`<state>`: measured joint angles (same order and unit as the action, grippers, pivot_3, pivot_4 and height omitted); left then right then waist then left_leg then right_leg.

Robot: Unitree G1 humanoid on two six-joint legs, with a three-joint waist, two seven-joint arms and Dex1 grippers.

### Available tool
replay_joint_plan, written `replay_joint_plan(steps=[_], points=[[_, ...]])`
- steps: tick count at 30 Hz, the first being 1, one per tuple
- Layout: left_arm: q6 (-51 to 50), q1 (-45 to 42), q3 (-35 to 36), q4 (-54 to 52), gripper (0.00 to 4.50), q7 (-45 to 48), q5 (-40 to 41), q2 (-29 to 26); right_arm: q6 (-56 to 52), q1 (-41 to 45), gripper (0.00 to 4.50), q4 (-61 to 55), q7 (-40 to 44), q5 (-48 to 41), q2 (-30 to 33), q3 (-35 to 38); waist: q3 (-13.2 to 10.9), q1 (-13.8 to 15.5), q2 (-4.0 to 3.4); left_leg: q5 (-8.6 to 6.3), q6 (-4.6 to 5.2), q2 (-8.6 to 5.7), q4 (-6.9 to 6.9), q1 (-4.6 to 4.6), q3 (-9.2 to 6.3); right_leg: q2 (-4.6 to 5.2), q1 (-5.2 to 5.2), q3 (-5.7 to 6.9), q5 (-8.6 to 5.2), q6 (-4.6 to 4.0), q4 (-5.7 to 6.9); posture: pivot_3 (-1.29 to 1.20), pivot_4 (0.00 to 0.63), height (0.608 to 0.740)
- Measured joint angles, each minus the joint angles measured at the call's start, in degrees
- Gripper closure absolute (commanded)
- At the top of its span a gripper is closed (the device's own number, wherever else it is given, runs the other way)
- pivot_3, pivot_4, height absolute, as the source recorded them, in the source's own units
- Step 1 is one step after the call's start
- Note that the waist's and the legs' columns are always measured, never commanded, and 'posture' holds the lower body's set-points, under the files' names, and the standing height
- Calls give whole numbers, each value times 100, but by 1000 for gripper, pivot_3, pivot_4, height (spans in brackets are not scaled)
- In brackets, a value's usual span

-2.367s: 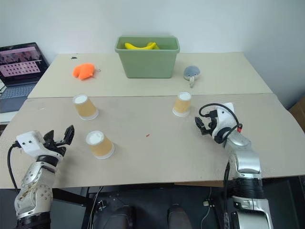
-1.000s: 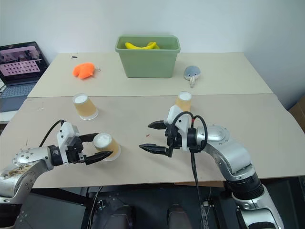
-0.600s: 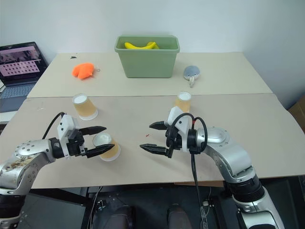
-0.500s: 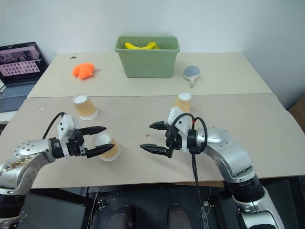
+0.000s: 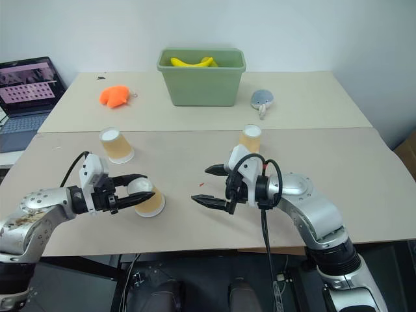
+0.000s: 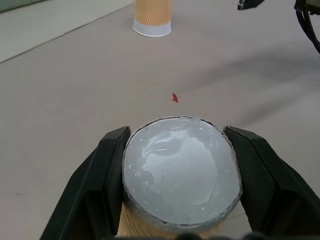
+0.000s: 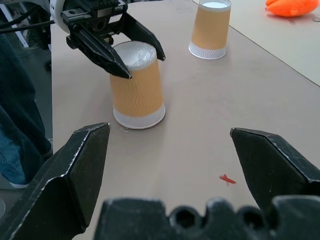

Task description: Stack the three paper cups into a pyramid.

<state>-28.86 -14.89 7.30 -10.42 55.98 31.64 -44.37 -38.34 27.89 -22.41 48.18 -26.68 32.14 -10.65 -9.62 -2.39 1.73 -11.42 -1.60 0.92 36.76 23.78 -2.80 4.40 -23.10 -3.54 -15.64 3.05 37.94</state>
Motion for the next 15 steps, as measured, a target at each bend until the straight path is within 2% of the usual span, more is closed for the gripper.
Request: replay_joint_plan(steps=[6, 11, 15], points=[[64, -1320, -540, 862, 1955, 326, -214, 344, 50, 219, 0, 396, -328, 311, -236, 0, 0, 35, 1, 0, 0, -7, 5, 3, -1, 1, 2, 2, 0, 0, 2, 0, 150, 732], [876, -2984, -1409, 2805, 1955, 1064, -901, 1238, 54, 170, 0, 424, -852, 585, -421, 43, -1, 91, 3, 0, 0, -9, 11, 10, -1, 1, 1, 6, 0, 0, -3, 0, 150, 732], [1595, -3794, -1878, 4277, 1955, 1645, -1379, 1989, -62, -99, 0, 193, -1212, 606, -490, 149, -1, 97, 3, 1, 1, -9, 19, 34, -1, 1, -18, 6, 0, 1, -3, 0, 150, 732]])
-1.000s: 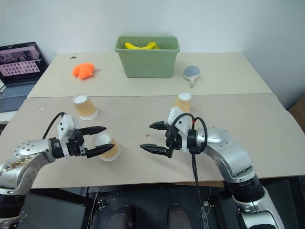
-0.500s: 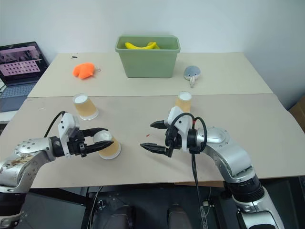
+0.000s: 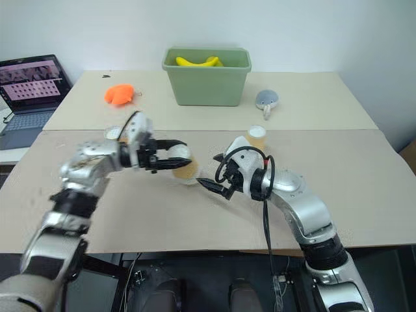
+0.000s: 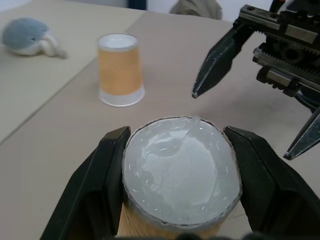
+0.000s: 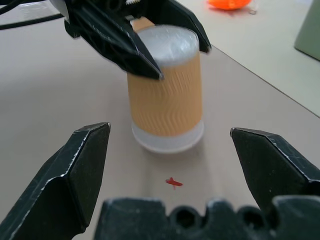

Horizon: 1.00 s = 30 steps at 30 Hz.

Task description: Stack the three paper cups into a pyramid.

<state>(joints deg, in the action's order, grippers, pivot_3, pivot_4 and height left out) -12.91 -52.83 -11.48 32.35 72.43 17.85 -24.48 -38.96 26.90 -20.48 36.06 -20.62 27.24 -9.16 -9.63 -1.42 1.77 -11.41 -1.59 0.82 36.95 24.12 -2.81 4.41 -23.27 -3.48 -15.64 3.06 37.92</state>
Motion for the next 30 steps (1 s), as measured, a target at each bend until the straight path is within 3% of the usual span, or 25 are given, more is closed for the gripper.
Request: replay_joint_plan(steps=[8, 21, 23, 26, 30], points=[[1126, -669, -183, 1829, 1955, 800, -625, 590, -343, -447, 0, -668, -388, -71, 136, 355, 0, -98, 0, 0, 1, 0, 4, 1, -8, -2, 2, 3, -1, 1, 7, 0, 150, 732], [1554, -743, 58, 2161, 1955, 1047, -863, 496, -503, -592, 0, -959, -281, -299, 390, 659, 0, -119, 0, 0, 2, 1, 3, -7, -11, -3, 8, 5, -1, 2, 10, 0, 150, 732], [1559, -708, 111, 2139, 953, 1043, -864, 470, -498, -550, 0, -921, -234, -307, 393, 658, 0, -122, 0, 0, 2, 1, 3, -9, -11, -3, 9, 5, -1, 2, 10, 0, 150, 732], [1551, -560, 128, 2116, 26, 1038, -955, 372, -472, -483, 0, -849, -188, -304, 399, 658, 0, -121, 0, 0, 2, 1, 2, -9, -11, -3, 9, 5, -2, 2, 11, 0, 150, 732], [1526, -429, 152, 2080, 26, 983, -988, 349, -421, -471, 0, -739, -128, -293, 400, 651, 0, -94, 0, 0, 2, -1, 8, 5, -14, 1, 4, 9, -1, 3, 8, 0, 150, 732]])
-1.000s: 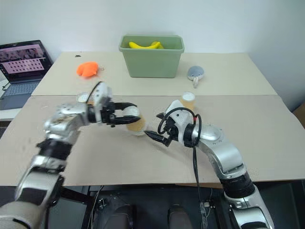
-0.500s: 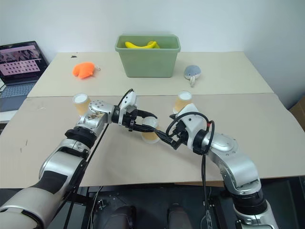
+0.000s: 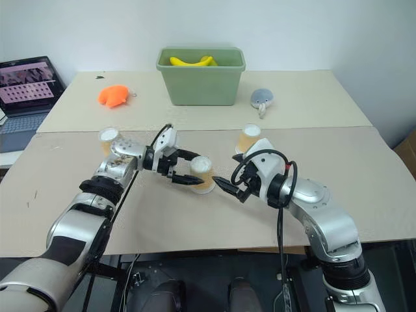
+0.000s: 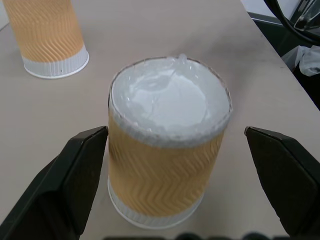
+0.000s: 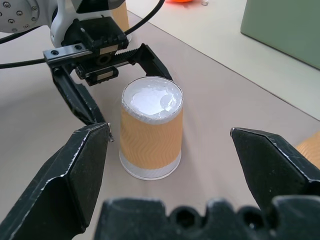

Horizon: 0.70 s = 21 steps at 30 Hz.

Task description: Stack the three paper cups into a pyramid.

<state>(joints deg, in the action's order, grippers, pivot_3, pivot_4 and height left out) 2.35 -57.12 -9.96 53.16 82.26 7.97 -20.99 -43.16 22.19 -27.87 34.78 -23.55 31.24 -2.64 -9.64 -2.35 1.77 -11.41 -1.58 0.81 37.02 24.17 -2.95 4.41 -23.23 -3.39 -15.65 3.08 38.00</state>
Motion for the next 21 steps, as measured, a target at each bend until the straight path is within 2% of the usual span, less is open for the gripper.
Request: replay_joint_plan(steps=[6, 13, 15, 16, 17, 18, 21], points=[[-431, 1, 252, -526, 26, -70, 146, -69, 48, 14, 0, 35, 11, 13, -4, -8, 0, 7, 0, 0, 0, 0, 0, 0, -3, -1, 0, 2, 0, 0, 0, 0, 150, 732], [-1790, 528, 759, -2405, 26, -471, 722, -549, 78, -20, 0, 33, -6, 23, -18, -35, 0, -47, -1, 0, 0, 5, -2, -7, -6, -4, 0, 0, 0, 0, 5, 0, 150, 732], [-2347, 845, 1092, -2982, 26, -955, 984, -556, 81, -47, 0, 24, -11, 22, -15, -32, 0, -35, -1, 0, 0, 5, -1, -7, -6, -2, 2, 0, 0, 0, 5, 0, 150, 732], [-2773, 1121, 1436, -3472, 26, -1575, 1159, -470, 81, -83, 0, 13, -24, 22, -13, -23, 0, -27, -1, 0, 0, 5, 1, -7, -7, 0, 4, 0, 0, 0, 5, 0, 150, 732], [-3055, 1363, 1803, -3940, 26, -2352, 1240, -258, 81, -141, 0, 8, -50, 24, -4, 11, 0, -13, -1, 0, 0, 5, 4, -7, -7, 1, 6, 1, 0, 0, 4, 0, 150, 732], [-3132, 1438, 1929, -4069, 26, -2697, 1236, -152, 81, -153, 0, 9, -61, 26, -2, 21, 0, 2, -1, 0, 0, 4, 5, -7, -7, 2, 6, 0, 0, 0, 5, 0, 150, 732], [-3150, 2060, 2353, -4958, 26, -4773, 876, 622, 81, -214, 0, -54, -128, 25, -1, 116, 1, 74, 0, 0, 0, 0, 11, -7, -6, 6, 12, 0, 1, 2, 3, 0, 150, 732]])
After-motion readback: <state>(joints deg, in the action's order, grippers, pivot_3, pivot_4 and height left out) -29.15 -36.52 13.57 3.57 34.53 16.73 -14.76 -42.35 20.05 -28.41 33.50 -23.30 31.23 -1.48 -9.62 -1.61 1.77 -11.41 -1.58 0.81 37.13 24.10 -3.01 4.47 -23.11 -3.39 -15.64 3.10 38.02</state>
